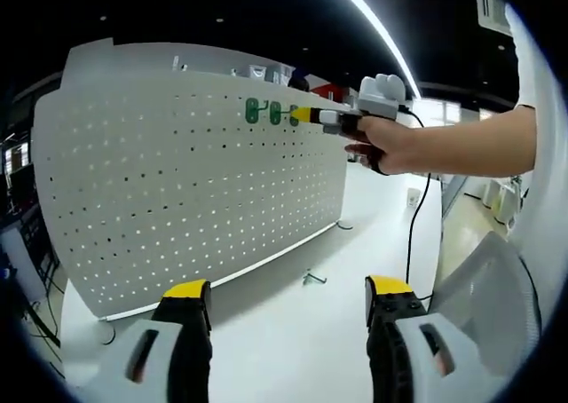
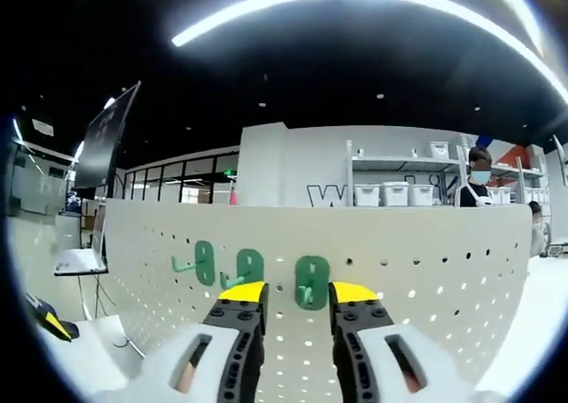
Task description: Insert the hook assembly into the mounting plate slot until the hook locks in place.
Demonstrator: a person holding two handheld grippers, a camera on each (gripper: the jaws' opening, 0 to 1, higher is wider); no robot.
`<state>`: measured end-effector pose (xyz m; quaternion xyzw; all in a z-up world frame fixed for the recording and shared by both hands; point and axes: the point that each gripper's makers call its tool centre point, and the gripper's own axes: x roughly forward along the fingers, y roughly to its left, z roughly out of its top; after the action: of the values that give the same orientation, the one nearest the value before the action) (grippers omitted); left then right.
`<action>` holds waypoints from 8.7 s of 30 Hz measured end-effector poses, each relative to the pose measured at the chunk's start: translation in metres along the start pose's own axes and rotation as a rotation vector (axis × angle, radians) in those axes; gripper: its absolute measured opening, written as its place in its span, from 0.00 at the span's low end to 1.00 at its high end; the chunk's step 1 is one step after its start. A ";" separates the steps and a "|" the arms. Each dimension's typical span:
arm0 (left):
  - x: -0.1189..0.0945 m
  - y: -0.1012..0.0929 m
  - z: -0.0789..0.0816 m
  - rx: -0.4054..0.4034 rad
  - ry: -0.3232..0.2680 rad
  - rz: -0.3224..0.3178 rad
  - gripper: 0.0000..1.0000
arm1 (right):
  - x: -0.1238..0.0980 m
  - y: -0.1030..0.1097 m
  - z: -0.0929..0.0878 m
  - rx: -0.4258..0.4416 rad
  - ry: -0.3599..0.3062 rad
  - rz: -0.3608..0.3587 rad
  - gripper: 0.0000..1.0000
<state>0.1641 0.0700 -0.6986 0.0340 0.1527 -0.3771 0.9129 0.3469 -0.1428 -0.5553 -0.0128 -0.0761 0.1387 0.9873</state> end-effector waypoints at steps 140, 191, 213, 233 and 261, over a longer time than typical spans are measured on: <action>0.095 -0.023 -0.063 0.154 0.321 -0.303 0.76 | -0.219 0.043 -0.152 0.136 0.445 0.357 0.51; 0.188 -0.045 -0.083 0.347 0.539 -0.474 0.75 | -0.231 0.036 -0.158 0.149 0.567 0.328 0.53; 0.212 -0.057 -0.106 0.394 0.637 -0.548 0.74 | -0.235 0.028 -0.160 0.139 0.591 0.298 0.54; 0.223 -0.057 -0.122 0.424 0.703 -0.556 0.69 | -0.240 0.022 -0.162 0.163 0.605 0.275 0.50; 0.240 -0.036 -0.114 0.392 0.649 -0.394 0.25 | -0.243 0.012 -0.163 0.207 0.605 0.232 0.42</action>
<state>0.2708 -0.0979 -0.8786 0.2942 0.3611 -0.5360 0.7041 0.1379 -0.1992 -0.7528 0.0383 0.2368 0.2468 0.9389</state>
